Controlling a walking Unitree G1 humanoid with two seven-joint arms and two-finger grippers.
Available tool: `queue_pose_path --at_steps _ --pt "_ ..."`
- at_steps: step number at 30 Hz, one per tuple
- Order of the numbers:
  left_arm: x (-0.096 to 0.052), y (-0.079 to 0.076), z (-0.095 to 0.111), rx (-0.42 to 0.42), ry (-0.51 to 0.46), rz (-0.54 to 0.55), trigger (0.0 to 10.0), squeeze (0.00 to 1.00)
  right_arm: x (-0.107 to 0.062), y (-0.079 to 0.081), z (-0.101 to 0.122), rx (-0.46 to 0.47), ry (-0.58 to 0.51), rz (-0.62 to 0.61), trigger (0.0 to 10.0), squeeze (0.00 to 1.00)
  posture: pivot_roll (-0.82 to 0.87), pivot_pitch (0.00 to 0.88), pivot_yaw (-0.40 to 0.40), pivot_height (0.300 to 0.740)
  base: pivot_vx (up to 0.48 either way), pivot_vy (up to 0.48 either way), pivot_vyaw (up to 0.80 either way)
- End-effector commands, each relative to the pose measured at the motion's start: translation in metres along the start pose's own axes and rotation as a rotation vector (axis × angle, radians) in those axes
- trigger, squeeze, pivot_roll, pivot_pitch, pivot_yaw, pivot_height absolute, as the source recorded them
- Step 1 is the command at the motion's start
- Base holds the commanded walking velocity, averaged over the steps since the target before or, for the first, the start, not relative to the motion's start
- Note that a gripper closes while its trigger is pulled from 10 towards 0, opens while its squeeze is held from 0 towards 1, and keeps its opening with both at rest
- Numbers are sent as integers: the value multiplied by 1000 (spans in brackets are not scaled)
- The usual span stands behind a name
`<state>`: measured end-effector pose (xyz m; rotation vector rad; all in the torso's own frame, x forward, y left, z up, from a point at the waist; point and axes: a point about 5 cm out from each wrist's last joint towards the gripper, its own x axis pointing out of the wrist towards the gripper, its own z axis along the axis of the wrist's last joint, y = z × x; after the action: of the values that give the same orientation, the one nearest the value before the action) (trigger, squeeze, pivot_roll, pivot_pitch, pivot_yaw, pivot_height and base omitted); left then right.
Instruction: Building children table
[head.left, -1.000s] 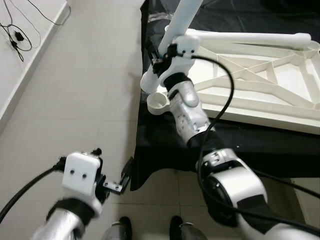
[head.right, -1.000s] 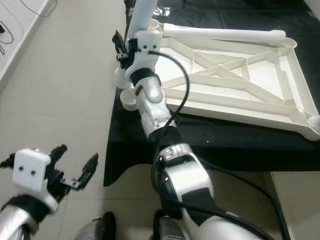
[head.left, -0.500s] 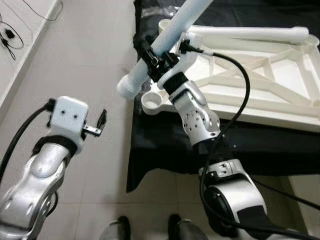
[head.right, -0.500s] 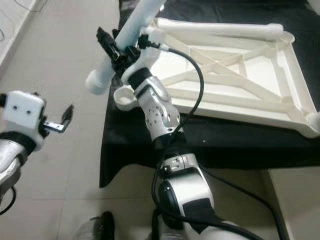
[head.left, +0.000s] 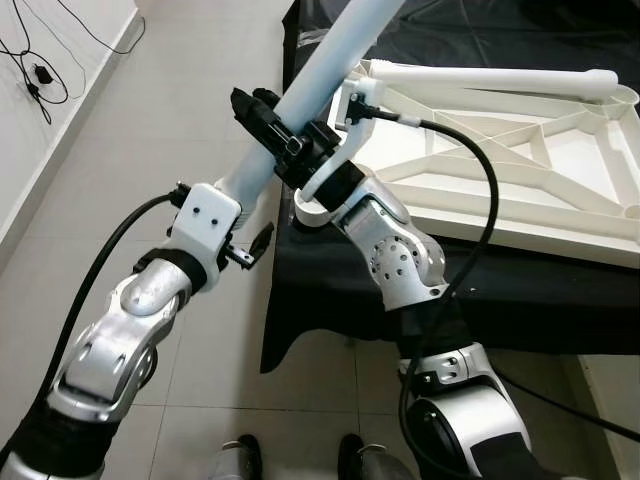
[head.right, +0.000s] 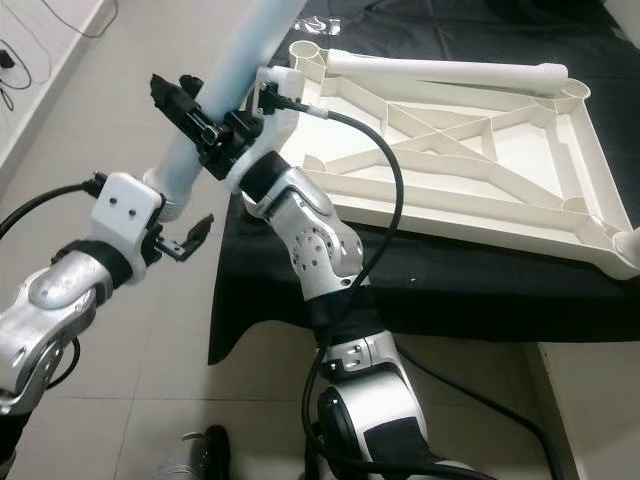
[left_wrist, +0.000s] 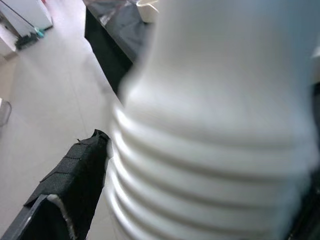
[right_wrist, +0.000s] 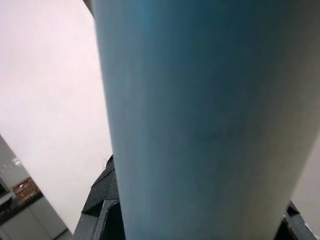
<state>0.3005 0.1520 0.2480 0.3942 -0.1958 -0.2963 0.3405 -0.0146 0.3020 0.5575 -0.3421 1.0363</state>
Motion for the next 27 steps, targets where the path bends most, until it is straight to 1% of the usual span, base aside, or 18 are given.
queue_pose_path --at_steps 1,5,8,10,13,15,16,17,18,20,27 --pt "1 3 -3 15 9 7 10000 0 -1 8 -4 -5 19 45 10000 0 128 251 -33 740 0 0 0" --pt "2 3 -3 17 4 -8 10000 0 -3 10 -6 -1 36 49 10000 0 126 252 -32 740 0 0 0" --pt "3 -1 -4 6 -2 -30 10000 0 -6 12 -10 10 52 54 10000 0 126 252 -32 740 0 0 0" --pt "4 -10 -4 -11 -10 -77 10000 0 -7 15 -13 15 62 62 10000 0 126 252 -32 740 0 0 0" --pt "5 -13 -4 -16 -13 -92 10000 0 -8 16 -14 14 66 68 10000 0 126 252 -32 740 0 0 0" --pt "5 -23 -3 -40 -19 -150 10000 0 -8 20 -16 20 74 85 10000 0 121 255 -30 740 0 0 0" --pt "5 -23 -3 -40 -19 -150 10000 0 -8 20 -16 20 74 85 10000 0 121 255 -30 740 0 0 0" --pt "5 -28 -3 -51 -18 -181 10000 0 -8 22 -17 17 79 95 10000 0 121 255 -30 740 0 0 0" --pt "5 -28 -3 -51 -18 -181 10000 0 -8 22 -17 17 79 95 10000 0 121 255 -30 740 0 0 0" --pt "5 -34 -4 -64 -15 -217 10000 0 -8 25 -19 12 84 104 10000 0 121 257 -29 740 0 0 0" --pt "5 -38 -5 -67 -9 -237 10000 0 -9 27 -19 -2 86 109 10000 0 121 259 -29 740 0 0 0"
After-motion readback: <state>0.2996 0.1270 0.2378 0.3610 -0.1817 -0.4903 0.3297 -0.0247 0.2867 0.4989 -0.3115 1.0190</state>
